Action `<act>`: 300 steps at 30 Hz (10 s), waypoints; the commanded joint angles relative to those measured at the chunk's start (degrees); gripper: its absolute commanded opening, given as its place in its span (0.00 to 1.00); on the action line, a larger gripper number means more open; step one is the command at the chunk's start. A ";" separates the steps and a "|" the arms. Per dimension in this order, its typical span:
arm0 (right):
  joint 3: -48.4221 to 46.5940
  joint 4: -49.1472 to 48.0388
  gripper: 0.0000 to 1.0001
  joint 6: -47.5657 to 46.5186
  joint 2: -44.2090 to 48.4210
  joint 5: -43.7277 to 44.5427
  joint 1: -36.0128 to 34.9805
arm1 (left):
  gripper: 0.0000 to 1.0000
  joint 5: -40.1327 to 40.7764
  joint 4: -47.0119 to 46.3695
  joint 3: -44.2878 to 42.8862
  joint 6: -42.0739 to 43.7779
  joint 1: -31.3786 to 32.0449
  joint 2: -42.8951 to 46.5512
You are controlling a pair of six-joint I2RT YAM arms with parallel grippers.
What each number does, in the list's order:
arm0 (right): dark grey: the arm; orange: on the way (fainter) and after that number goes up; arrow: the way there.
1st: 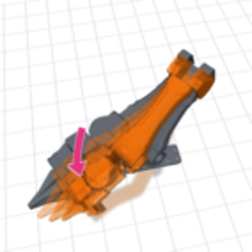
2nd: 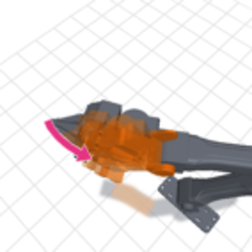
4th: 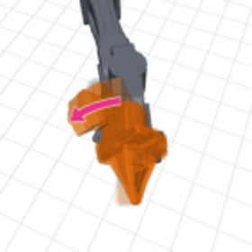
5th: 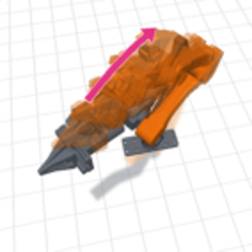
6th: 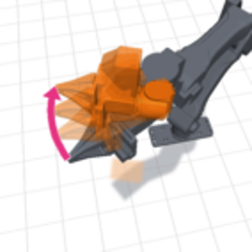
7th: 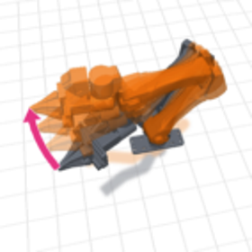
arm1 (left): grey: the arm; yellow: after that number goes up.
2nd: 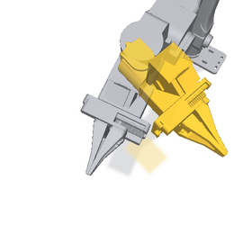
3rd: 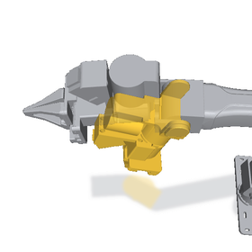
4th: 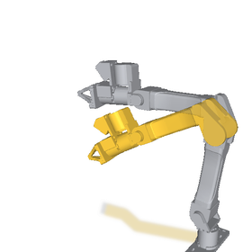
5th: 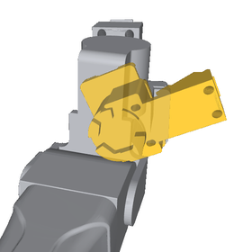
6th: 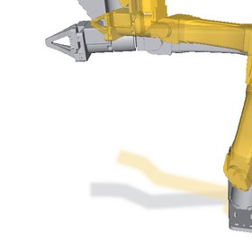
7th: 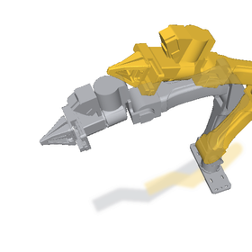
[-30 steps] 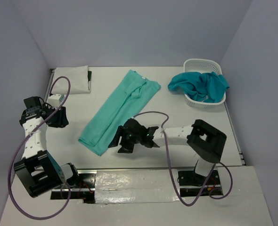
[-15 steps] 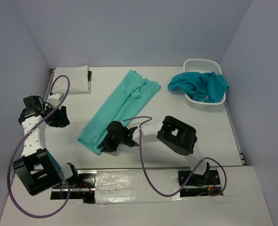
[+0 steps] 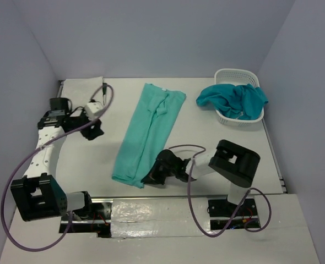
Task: Fold and stack the t-shirts
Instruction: Rotate the tshirt 90 degrees, then grab the bottom of the folded rectangular tshirt with both arms, then fold the folded rectangular tshirt in 1/3 of the way, then grab one side of the 2/3 rectangular tshirt with both arms, then fold the long partially folded tshirt into a neat square
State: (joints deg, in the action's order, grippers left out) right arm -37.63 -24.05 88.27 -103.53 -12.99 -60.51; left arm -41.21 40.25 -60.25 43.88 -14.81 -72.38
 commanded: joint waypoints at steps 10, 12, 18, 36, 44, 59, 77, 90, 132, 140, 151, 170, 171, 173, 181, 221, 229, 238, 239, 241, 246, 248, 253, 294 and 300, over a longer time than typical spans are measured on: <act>24.26 -1.42 0.00 -16.81 13.34 -5.72 4.43 | 0.72 7.62 22.66 9.34 64.46 42.65 3.91; 25.67 -2.05 0.00 -17.16 14.40 -5.90 4.87 | 0.75 8.86 23.47 16.43 71.65 43.46 7.24; 23.31 1.37 0.27 -21.64 16.95 -6.87 5.31 | 0.82 8.43 12.24 32.81 79.43 46.18 19.28; 15.83 19.92 0.54 -23.41 19.95 -3.71 5.23 | 0.89 8.16 -1.22 29.57 70.02 51.19 7.87; 14.51 20.10 0.07 -21.04 16.51 -4.32 5.58 | 0.00 8.07 4.03 31.85 74.24 55.24 6.99; 12.94 26.32 0.00 -32.01 20.11 -5.82 6.46 | 0.00 6.33 0.63 27.39 60.31 55.24 8.05; -19.84 53.41 0.00 -51.96 19.52 -5.72 33.69 | 0.00 -3.36 8.08 -21.09 15.20 35.90 -20.68; -40.40 51.48 0.00 -53.11 -3.69 -12.14 41.70 | 0.00 5.97 -3.42 -32.13 2.44 32.83 -39.32; -47.36 46.72 0.00 -62.34 -13.88 -9.87 29.92 | 0.71 13.52 -16.61 -37.05 -20.06 27.73 -49.61; -58.43 54.80 0.00 -60.68 -21.98 -1.78 30.36 | 0.71 13.70 -16.96 -36.43 -20.41 27.64 -49.70; -82.76 66.93 0.00 -64.44 -31.28 24.23 31.24 | 0.72 13.09 -15.11 -38.28 -19.89 27.29 -48.21; -53.04 49.81 0.00 -71.58 -5.99 0.01 33.71 | 0.73 15.81 -16.34 -42.15 -23.66 23.34 -46.19; -50.99 49.11 0.00 -70.96 -5.29 -1.49 33.27 | 0.73 16.25 -16.34 -41.88 -23.75 23.16 -45.92; -47.38 49.28 0.00 -69.47 -5.37 -3.79 31.95 | 0.73 16.78 -16.17 -41.97 -23.84 22.72 -45.66; -43.40 48.49 0.00 -65.16 -10.20 -7.57 30.54 | 0.73 16.87 -16.43 -40.21 -23.84 22.63 -44.25; -50.29 46.38 0.36 -56.10 -8.64 -1.23 43.55 | 1.00 1.75 1.67 -17.90 43.73 29.31 -30.37; -32.34 39.89 0.59 -51.98 -5.36 -9.05 41.79 | 0.96 9.46 -11.24 -11.04 40.49 33.44 -32.12; -28.73 36.62 0.57 -47.93 -8.53 -11.79 39.86 | 0.66 13.33 -10.80 -9.54 39.37 36.16 -34.58; -28.82 36.53 0.55 -47.67 -8.88 -12.23 39.51 | 0.59 14.39 -11.59 -9.36 38.22 36.51 -34.84; -28.99 37.67 0.55 -47.23 -9.41 -12.58 39.42 | 0.54 15.98 -11.87 -9.53 37.07 36.96 -35.99; -25.13 38.29 0.59 -47.23 -6.43 -10.91 39.33 | 0.70 18.80 -11.16 -6.39 37.68 36.96 -34.86; -23.90 37.94 0.60 -46.79 -6.07 -11.35 39.15 | 0.66 19.15 -12.38 -5.15 37.25 36.96 -34.41; -22.93 35.49 0.57 -45.38 -8.01 -12.67 38.36 | 0.55 22.22 -15.02 -4.09 33.12 37.04 -35.02; 3.61 55.07 0.00 -39.95 46.90 -5.11 19.73 | 0.00 15.47 21.61 1.91 10.09 48.82 -0.32; -1.83 63.77 0.00 -38.26 58.88 -1.60 19.73 | 0.00 10.29 25.49 -5.82 7.02 48.82 2.42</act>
State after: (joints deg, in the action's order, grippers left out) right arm -36.01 30.20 48.84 -46.09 -18.94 -40.93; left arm -29.30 57.95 -61.54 54.00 34.44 -71.22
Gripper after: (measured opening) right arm 0.009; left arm 0.039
